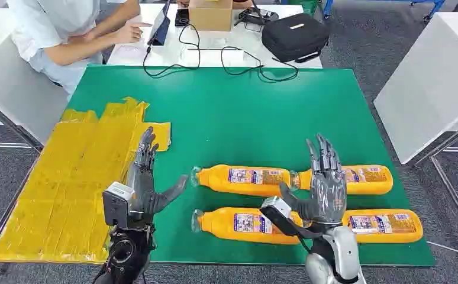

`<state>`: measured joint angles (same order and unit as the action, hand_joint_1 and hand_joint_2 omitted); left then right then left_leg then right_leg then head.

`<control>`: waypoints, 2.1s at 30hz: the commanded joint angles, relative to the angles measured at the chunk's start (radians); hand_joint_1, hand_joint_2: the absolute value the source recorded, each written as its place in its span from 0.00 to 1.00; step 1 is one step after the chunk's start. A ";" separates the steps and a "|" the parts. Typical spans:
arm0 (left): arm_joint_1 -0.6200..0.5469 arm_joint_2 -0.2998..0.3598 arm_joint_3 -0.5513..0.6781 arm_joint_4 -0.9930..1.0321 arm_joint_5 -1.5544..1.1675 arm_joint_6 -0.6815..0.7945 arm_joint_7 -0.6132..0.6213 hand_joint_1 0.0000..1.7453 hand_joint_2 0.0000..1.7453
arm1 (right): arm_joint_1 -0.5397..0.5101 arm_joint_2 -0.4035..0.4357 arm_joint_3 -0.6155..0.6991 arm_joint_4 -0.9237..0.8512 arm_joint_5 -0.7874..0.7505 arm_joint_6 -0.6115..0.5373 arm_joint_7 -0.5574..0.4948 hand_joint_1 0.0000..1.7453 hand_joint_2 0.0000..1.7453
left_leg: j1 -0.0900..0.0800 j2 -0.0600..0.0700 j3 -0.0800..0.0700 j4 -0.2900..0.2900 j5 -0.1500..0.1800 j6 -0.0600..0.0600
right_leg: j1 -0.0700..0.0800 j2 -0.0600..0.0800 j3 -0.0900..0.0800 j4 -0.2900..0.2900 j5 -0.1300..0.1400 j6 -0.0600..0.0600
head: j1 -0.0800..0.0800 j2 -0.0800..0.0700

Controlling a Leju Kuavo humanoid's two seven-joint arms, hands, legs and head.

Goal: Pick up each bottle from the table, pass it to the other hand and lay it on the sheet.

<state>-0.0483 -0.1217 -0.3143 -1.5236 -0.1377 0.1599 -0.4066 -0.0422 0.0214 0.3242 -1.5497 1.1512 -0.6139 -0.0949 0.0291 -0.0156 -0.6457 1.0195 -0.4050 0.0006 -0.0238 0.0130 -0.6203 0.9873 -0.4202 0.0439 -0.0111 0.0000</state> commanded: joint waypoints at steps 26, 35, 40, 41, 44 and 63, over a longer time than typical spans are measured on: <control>-0.073 -0.011 0.016 0.077 0.009 -0.036 0.020 0.00 1.00 | -0.414 0.039 0.218 0.663 -0.173 0.507 -0.117 0.00 1.00 | -0.001 0.003 0.008 -0.002 -0.001 0.002 | 0.000 0.000 0.008 -0.001 -0.001 -0.003 | 0.000 0.000; -0.068 -0.012 0.021 0.069 0.009 -0.034 0.026 0.00 1.00 | -0.440 0.043 0.230 0.709 -0.123 0.493 -0.040 0.00 1.00 | -0.001 0.002 0.004 -0.001 -0.001 0.002 | 0.000 0.000 0.004 -0.001 -0.001 -0.002 | 0.000 0.000; -0.058 -0.012 0.020 0.053 0.008 -0.032 0.043 0.00 1.00 | -0.501 0.060 0.199 0.853 -0.095 0.514 0.052 0.00 1.00 | -0.001 0.003 0.006 -0.001 -0.001 0.002 | 0.000 0.001 0.006 0.000 -0.001 -0.002 | 0.000 0.000; -0.060 -0.013 0.019 0.053 0.008 -0.031 0.045 0.00 1.00 | -0.511 0.066 0.190 0.883 -0.094 0.515 0.063 0.00 1.00 | -0.001 0.004 0.008 -0.001 -0.002 0.003 | 0.000 0.000 0.008 0.000 -0.001 -0.003 | 0.000 0.000; -0.063 -0.017 0.017 0.057 0.006 -0.029 0.053 0.00 1.00 | -0.525 0.075 0.186 0.923 -0.077 0.515 0.103 0.00 1.00 | -0.001 0.002 0.005 -0.001 0.000 0.002 | 0.000 0.000 0.005 -0.001 0.000 -0.002 | 0.000 0.000; -0.065 -0.026 0.025 0.069 -0.008 -0.026 0.065 0.00 1.00 | -0.548 0.103 0.147 0.995 -0.036 0.533 0.149 1.00 1.00 | 0.000 0.000 0.009 -0.001 0.001 0.002 | 0.000 -0.002 0.010 -0.001 0.000 -0.002 | 0.000 0.000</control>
<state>-0.0999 -0.1499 -0.3052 -1.4927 -0.1377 0.1343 -0.3506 -0.5850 0.1190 0.5089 -0.6565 1.1177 -0.0717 0.0645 0.0290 -0.0156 -0.6389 1.0196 -0.4041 0.0012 -0.0239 0.0128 -0.6137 0.9874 -0.4198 0.0441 -0.0111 0.0000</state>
